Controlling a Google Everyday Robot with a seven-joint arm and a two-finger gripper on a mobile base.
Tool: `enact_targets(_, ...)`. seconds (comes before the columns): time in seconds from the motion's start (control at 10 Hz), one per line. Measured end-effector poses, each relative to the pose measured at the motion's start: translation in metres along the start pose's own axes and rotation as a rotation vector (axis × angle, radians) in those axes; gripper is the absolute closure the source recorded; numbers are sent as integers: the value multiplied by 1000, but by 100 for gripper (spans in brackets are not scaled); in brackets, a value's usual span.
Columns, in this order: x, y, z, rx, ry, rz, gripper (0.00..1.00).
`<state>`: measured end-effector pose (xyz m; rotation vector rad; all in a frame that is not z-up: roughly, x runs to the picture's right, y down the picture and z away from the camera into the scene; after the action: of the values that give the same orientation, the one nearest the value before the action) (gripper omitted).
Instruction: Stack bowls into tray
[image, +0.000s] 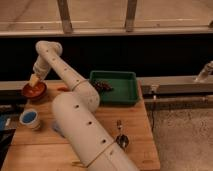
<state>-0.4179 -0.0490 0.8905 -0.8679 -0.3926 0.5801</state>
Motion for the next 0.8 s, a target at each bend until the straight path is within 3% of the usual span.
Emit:
enact_targets(0.1,-6,-1,0,51,31,-19,46)
enact_targets(0.2,-16,0,4,142,65,-46,46)
enact_targets(0.4,-21,-3,4,292,92,-75,46)
enact_targets(0.5,-23,-9,5,337,93,-79,46)
enact_targets(0.6,-25,-9,8,352,90,-82,46)
enact_targets(0.8,-18,-22,13,329,87,-62,46)
